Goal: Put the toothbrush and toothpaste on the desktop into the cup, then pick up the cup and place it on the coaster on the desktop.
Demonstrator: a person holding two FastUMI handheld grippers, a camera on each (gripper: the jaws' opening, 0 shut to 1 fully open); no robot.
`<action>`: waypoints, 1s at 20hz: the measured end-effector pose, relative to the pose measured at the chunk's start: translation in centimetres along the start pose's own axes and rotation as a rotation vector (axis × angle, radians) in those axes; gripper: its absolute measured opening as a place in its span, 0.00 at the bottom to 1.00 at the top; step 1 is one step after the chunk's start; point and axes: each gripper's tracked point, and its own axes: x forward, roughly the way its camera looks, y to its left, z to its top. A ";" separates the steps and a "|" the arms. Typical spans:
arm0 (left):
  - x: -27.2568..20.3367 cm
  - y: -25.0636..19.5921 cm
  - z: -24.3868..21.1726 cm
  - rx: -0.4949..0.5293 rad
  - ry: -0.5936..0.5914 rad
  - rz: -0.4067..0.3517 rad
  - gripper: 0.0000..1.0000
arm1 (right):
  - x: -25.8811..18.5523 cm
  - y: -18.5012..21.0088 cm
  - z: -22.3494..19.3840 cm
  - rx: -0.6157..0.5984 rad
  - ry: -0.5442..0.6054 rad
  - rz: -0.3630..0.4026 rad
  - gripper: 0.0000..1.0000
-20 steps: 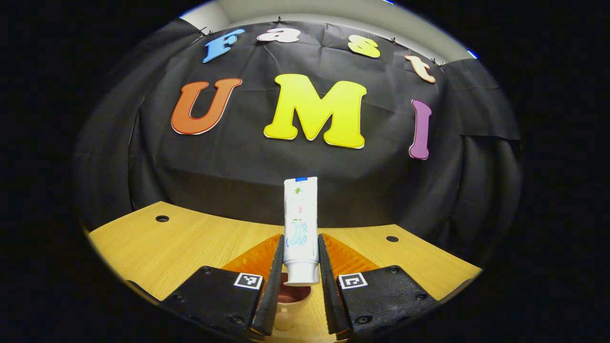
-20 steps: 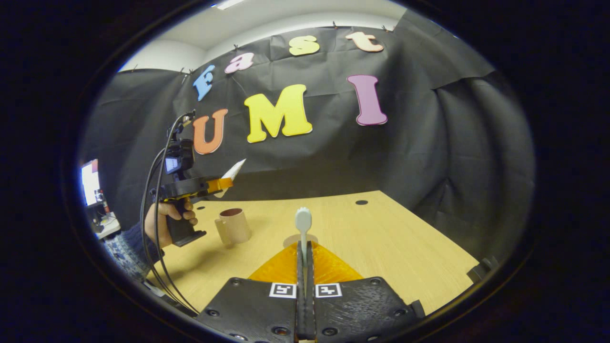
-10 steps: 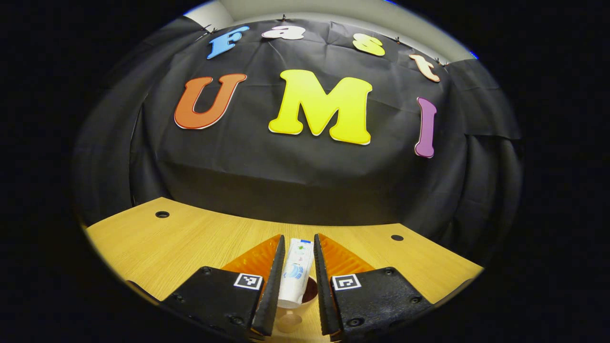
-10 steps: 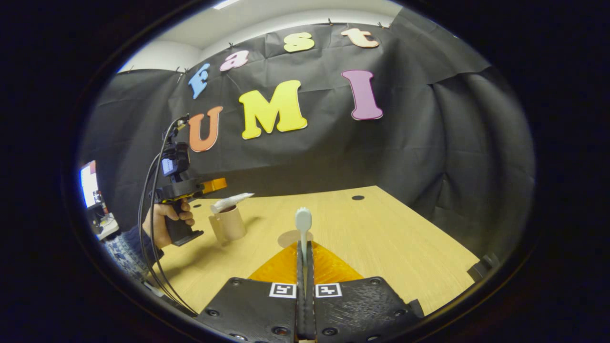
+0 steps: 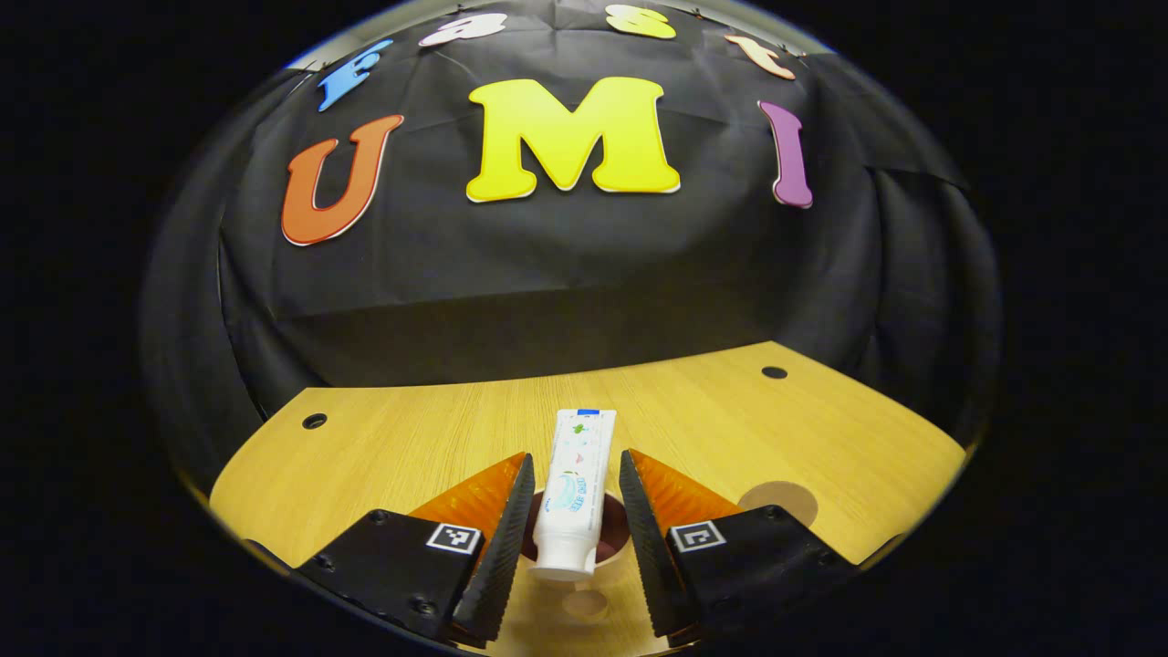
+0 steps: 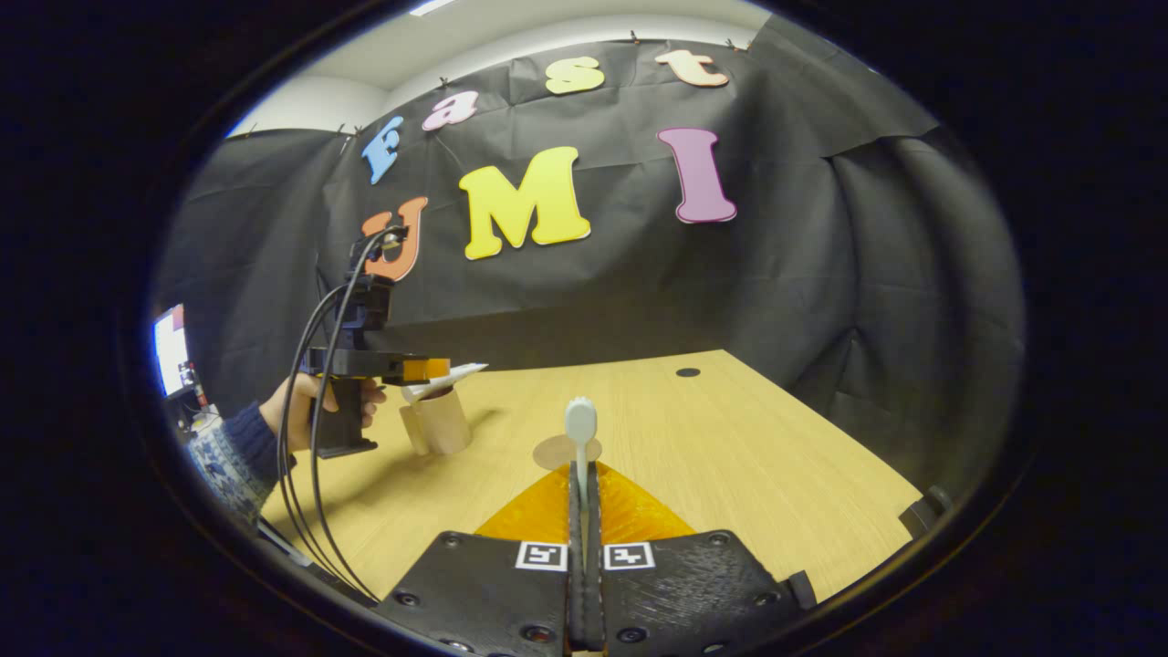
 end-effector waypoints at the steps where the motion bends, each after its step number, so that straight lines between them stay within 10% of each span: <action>1: 0.2 0.1 -0.4 0.006 0.032 -0.003 0.63 | 0.1 0.0 -0.1 -0.002 -0.001 -0.002 0.00; 10: 1.5 0.5 -1.9 -0.052 0.213 -0.033 0.54 | 0.4 -0.6 -0.5 0.010 0.009 -0.013 0.00; 20: -0.2 1.2 0.7 -0.067 0.065 0.026 0.40 | 0.5 -0.7 -0.6 0.021 -0.008 -0.033 0.00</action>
